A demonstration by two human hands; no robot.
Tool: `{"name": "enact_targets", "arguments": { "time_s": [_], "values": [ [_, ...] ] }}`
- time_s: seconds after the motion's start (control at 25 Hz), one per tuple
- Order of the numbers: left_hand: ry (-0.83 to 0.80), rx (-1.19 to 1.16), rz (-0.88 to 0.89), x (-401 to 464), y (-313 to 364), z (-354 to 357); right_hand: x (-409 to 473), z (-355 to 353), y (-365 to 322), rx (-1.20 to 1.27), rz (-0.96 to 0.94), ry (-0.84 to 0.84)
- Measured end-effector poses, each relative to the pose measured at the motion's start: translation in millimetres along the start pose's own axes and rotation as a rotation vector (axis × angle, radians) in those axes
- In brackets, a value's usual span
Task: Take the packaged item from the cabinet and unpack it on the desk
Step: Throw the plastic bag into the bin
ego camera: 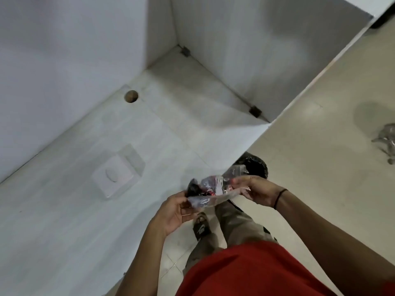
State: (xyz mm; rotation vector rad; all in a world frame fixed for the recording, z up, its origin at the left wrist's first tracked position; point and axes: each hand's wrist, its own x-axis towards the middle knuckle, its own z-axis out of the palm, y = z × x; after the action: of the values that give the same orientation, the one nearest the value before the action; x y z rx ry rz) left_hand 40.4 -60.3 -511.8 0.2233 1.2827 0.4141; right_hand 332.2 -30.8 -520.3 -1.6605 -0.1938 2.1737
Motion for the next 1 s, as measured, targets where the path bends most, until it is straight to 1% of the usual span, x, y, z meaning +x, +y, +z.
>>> {"name": "enact_targets", "arguments": {
  "time_s": [0.12,0.24,0.32,0.36,0.44,0.52,0.6,0.68,0.8,0.92,1.0],
  "values": [
    [-0.064,-0.033,-0.086,10,-39,18,-20,-32,45,0.373,0.052,0.095],
    [-0.109,-0.070,-0.179,22,-78,56,-25,-72,99,0.713,0.086,0.204],
    [-0.100,-0.034,-0.204,34,-91,85,-26,-93,122,0.806,0.128,0.269],
    [-0.089,0.037,-0.198,45,-96,100,-23,-102,127,0.806,0.146,0.271],
    [-0.061,0.207,-0.155,74,-102,127,-15,-111,123,0.670,0.135,0.280],
    [-0.067,0.336,-0.123,109,-108,154,2,-122,109,0.474,0.087,0.300],
    [-0.042,0.403,-0.130,142,-111,179,24,-134,93,0.371,0.022,0.308],
    [0.004,0.384,-0.145,179,-113,201,52,-152,82,0.245,0.002,0.308],
    [0.016,0.321,-0.150,248,-118,223,118,-188,70,0.105,0.007,0.281],
    [0.036,0.255,-0.161,323,-124,229,190,-222,60,-0.009,0.023,0.277],
    [0.019,0.224,-0.178,369,-128,227,229,-237,53,-0.047,0.032,0.265]
  ]
}}
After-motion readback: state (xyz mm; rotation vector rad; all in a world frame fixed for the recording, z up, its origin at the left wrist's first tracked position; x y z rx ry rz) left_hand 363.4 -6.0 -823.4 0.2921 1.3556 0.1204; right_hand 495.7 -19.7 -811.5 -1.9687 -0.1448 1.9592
